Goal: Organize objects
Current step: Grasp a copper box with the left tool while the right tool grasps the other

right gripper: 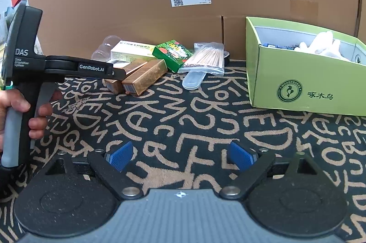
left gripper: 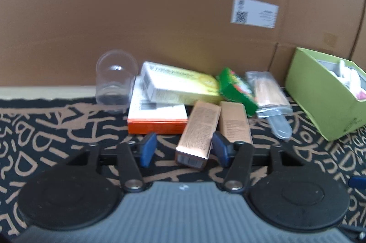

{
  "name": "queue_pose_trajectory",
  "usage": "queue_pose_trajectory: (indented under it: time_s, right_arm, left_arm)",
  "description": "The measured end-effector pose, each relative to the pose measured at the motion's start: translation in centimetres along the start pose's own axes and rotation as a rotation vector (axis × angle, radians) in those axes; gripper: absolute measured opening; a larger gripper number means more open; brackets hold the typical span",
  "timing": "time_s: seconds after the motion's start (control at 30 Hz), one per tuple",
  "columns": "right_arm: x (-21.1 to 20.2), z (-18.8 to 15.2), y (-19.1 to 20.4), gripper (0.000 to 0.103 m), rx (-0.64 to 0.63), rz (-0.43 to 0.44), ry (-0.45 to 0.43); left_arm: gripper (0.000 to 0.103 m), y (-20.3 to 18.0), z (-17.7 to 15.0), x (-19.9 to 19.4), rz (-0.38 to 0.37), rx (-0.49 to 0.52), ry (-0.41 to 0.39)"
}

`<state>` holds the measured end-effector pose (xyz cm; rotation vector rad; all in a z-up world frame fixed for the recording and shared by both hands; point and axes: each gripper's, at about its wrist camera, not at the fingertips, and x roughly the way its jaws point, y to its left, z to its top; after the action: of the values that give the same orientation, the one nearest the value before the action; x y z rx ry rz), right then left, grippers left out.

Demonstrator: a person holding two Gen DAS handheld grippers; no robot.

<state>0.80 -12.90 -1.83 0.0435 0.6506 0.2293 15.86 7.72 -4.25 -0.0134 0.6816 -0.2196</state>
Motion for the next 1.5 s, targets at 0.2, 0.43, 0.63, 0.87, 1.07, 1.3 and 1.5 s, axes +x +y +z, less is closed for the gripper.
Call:
queue_pose_trajectory:
  time_s: [0.2, 0.43, 0.63, 0.87, 1.07, 1.3, 1.5]
  right_arm:
    - [0.1, -0.1, 0.8, 0.094, -0.018, 0.005, 0.003]
    - [0.9, 0.9, 1.1, 0.094, -0.004, 0.000, -0.016]
    - [3.4, 2.8, 3.3, 0.090, -0.042, 0.005, -0.042]
    - [7.3, 5.3, 5.9, 0.072, -0.093, -0.013, -0.046]
    - [9.7, 6.2, 7.0, 0.062, -0.094, -0.013, -0.047]
    - [7.5, 4.8, 5.7, 0.038, -0.108, -0.003, -0.025]
    - [0.9, 0.4, 1.9, 0.037, -0.107, 0.018, 0.001]
  left_arm:
    - [0.036, -0.8, 0.1, 1.6, -0.021, 0.042, 0.050]
    - [0.030, -0.2, -1.9, -1.9, -0.111, 0.019, 0.074]
    - [0.032, 0.9, -2.7, -4.1, -0.025, -0.014, 0.011]
    - [0.040, 4.6, -2.7, -3.8, -0.052, -0.183, 0.026]
    - [0.041, 5.4, -2.8, -3.7, -0.079, -0.197, 0.033]
    - [0.034, 3.7, -3.2, -4.0, -0.123, -0.101, 0.038]
    - [0.034, 0.8, -3.9, -4.5, -0.240, 0.019, 0.055]
